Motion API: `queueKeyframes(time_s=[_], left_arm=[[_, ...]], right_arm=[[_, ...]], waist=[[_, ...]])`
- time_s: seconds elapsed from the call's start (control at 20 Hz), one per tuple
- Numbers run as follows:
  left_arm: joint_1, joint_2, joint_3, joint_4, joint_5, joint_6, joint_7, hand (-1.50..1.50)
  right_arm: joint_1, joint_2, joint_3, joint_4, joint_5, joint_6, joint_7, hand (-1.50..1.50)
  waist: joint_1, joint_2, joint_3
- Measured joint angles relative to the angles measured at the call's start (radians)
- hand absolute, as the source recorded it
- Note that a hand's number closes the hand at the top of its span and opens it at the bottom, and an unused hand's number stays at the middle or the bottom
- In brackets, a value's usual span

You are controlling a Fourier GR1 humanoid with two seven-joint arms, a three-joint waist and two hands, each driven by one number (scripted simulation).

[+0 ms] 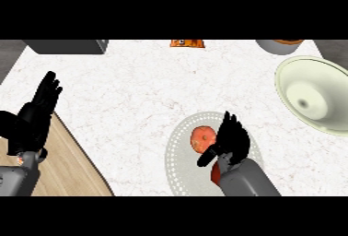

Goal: Pick the squash from the placemat and place it in the bowl

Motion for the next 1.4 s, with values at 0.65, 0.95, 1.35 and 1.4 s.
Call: queueKeyframes(time_s=[0.65, 0.95, 1.35, 1.4], left_arm=[[0.0, -0.016, 0.021, 0.007, -0.022, -0.025, -0.008, 0.0], [0.002, -0.026, 0.04, 0.01, -0.027, -0.045, -0.009, 0.0], [0.004, -0.038, 0.057, 0.008, -0.044, -0.05, -0.001, 0.0], [0.003, -0.041, 0.056, 0.011, -0.05, -0.05, -0.002, 0.0]], right_arm=[[-0.053, -0.014, 0.001, 0.148, -0.068, -0.098, -0.041, 1.5], [-0.11, -0.023, 0.006, 0.216, -0.091, -0.142, -0.068, 1.5], [-0.124, -0.007, -0.009, 0.26, 0.005, -0.204, -0.092, 1.5], [-0.152, -0.012, -0.028, 0.276, 0.008, -0.198, -0.099, 1.5]], waist=[[-0.003, -0.009, -0.009], [-0.005, -0.011, -0.013], [-0.008, -0.014, -0.007], [-0.007, -0.012, -0.006]])
